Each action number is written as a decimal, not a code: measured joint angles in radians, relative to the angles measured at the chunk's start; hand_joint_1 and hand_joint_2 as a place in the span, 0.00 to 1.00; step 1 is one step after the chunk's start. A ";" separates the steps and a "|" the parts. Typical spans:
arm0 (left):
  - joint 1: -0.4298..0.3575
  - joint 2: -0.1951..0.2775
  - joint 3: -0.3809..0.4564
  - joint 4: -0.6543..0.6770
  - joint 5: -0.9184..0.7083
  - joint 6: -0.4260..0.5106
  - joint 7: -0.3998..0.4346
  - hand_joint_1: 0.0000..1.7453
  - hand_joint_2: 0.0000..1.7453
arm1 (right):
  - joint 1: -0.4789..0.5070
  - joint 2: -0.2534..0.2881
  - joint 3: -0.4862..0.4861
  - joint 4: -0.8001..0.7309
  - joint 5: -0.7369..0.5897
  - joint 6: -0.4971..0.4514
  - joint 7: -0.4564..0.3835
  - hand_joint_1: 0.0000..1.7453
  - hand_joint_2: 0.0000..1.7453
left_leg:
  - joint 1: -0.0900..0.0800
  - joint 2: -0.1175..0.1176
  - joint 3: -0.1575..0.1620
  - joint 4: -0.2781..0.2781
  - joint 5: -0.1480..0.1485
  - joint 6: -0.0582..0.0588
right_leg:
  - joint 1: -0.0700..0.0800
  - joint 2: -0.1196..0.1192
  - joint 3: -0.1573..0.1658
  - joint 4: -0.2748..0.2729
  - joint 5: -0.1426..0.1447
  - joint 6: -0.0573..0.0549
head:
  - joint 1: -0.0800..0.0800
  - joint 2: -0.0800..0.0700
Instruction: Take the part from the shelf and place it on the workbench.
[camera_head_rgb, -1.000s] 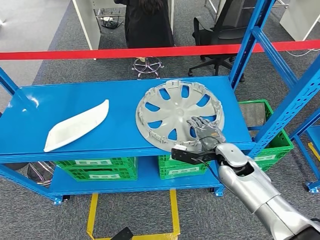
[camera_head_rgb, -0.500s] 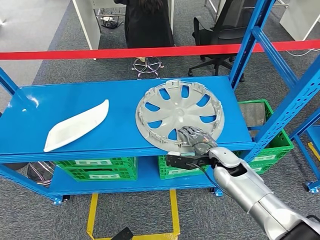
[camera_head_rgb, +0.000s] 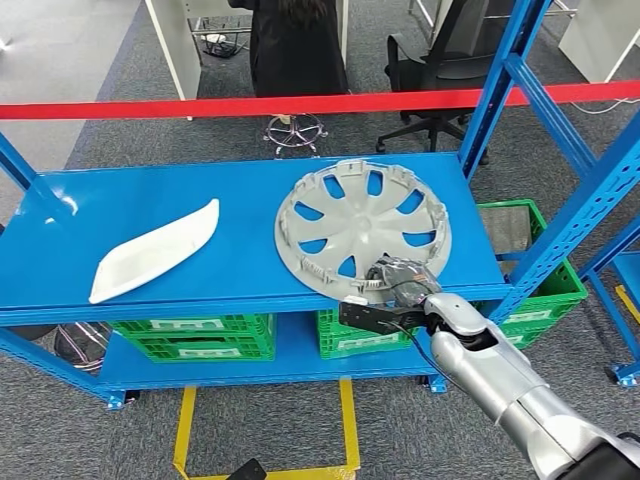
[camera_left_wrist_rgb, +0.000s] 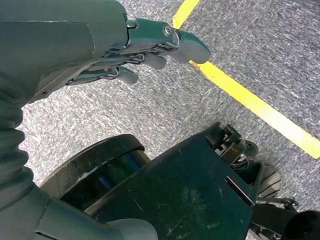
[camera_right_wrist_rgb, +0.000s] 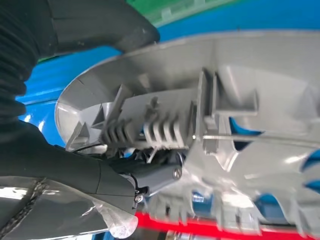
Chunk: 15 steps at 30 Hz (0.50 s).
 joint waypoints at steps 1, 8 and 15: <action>0.000 0.000 0.000 0.000 0.000 0.001 -0.001 0.00 1.00 | 0.001 0.000 -0.002 0.000 0.006 -0.004 0.000 1.00 1.00 | 0.000 0.000 0.000 0.000 0.000 0.000 | 0.000 0.000 0.000 0.000 0.000 0.000 | 0.000 0.000; 0.004 0.000 0.000 0.001 0.010 0.001 -0.004 0.00 1.00 | 0.006 0.000 -0.002 -0.035 0.050 -0.013 0.000 1.00 1.00 | 0.000 0.000 0.000 0.000 0.000 0.001 | 0.000 0.000 0.000 0.000 0.001 0.001 | 0.000 0.000; 0.014 0.005 0.020 0.009 0.094 -0.016 -0.063 0.00 1.00 | 0.047 -0.007 0.029 -0.224 0.119 -0.051 0.012 1.00 1.00 | 0.000 0.000 -0.001 0.001 0.001 0.001 | 0.000 0.000 -0.001 0.000 0.001 0.001 | 0.000 0.000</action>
